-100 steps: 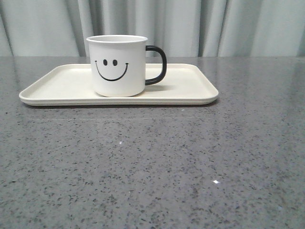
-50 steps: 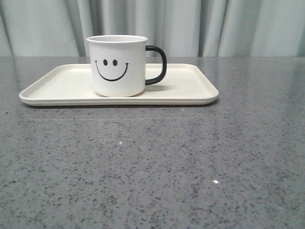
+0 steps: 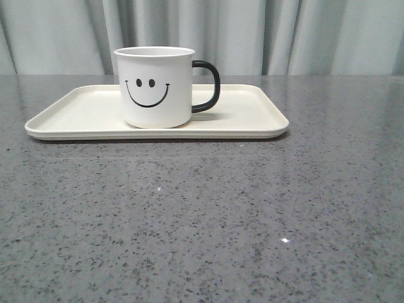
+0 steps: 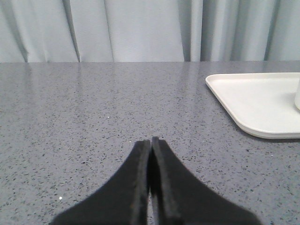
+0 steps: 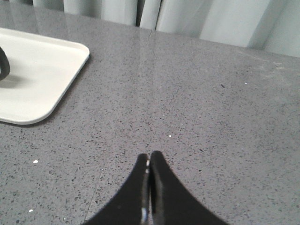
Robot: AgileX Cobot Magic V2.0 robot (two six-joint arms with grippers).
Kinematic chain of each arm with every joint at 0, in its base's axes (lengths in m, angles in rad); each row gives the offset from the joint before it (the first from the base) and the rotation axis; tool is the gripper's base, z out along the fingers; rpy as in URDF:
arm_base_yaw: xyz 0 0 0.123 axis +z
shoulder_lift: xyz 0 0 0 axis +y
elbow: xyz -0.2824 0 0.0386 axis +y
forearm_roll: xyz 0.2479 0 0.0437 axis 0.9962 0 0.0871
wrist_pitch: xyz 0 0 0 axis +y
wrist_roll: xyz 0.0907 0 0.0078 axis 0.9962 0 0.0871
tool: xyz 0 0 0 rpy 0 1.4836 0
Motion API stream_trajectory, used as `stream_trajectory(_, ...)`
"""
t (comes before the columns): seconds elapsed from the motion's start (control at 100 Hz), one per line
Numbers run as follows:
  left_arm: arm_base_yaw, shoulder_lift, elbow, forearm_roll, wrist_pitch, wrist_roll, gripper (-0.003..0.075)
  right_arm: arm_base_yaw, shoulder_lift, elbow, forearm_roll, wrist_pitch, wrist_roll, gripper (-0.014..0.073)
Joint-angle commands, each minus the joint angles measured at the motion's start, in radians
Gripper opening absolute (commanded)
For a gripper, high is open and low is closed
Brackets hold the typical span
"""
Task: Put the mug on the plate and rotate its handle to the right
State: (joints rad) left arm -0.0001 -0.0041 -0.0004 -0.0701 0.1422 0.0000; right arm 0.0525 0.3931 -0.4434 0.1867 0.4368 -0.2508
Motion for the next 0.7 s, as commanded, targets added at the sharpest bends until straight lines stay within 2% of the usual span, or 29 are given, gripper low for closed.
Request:
stream_trajectory(0.0,-0.006,-0.03,0.011,0.0,-0.088,-0.01,-0.002,0.008,-0.045,0.062,-0.035,-0.175,0.062,-0.0066)
stream_trajectory(0.3,-0.006,-0.03,0.011,0.0,-0.088,-0.01,-0.002,0.011,-0.25,0.312,-0.21,-0.283,0.303,-0.0066)
stream_trajectory(0.69,-0.006,-0.03,0.011,0.0,-0.088,-0.01,-0.002,0.011,-0.372,0.452,-0.236,-0.314,0.321,-0.0066)
